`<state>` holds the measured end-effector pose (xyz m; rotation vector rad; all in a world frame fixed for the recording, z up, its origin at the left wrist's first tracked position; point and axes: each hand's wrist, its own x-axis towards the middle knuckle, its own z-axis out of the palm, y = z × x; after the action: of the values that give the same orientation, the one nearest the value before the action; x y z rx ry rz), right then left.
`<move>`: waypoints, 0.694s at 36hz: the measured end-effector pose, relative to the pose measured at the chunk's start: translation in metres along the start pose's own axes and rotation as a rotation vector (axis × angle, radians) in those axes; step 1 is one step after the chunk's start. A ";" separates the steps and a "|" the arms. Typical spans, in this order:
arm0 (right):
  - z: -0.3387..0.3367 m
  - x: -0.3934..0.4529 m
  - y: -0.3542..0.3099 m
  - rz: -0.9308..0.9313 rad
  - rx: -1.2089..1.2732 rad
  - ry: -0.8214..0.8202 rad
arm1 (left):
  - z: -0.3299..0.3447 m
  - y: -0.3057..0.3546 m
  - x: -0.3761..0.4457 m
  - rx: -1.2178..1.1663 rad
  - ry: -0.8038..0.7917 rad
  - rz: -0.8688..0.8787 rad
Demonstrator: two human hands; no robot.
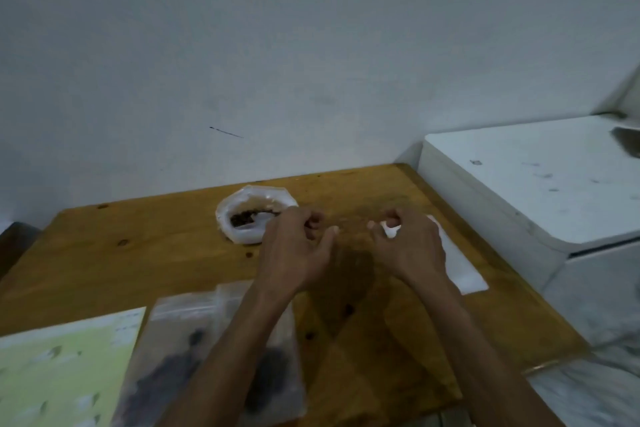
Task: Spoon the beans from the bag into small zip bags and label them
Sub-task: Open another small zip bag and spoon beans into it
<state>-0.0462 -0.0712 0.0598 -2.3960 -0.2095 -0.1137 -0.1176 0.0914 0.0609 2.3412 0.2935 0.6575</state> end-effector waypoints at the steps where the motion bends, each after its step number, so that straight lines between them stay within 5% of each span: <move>1: -0.006 0.008 0.014 0.031 -0.034 0.026 | 0.013 0.008 0.003 0.007 -0.044 0.002; 11: -0.026 0.040 0.097 0.245 -0.250 -0.054 | 0.123 0.040 0.029 0.205 -0.405 -0.056; 15: -0.019 0.036 0.105 0.202 -0.218 0.019 | 0.137 0.042 0.036 0.389 -0.484 -0.079; 25: -0.025 0.042 0.104 0.287 0.062 0.080 | 0.137 0.042 0.040 0.362 -0.532 -0.146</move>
<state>0.0138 -0.1588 0.0162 -2.3271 0.1658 -0.0686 -0.0099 -0.0007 0.0157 2.6961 0.3542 -0.1123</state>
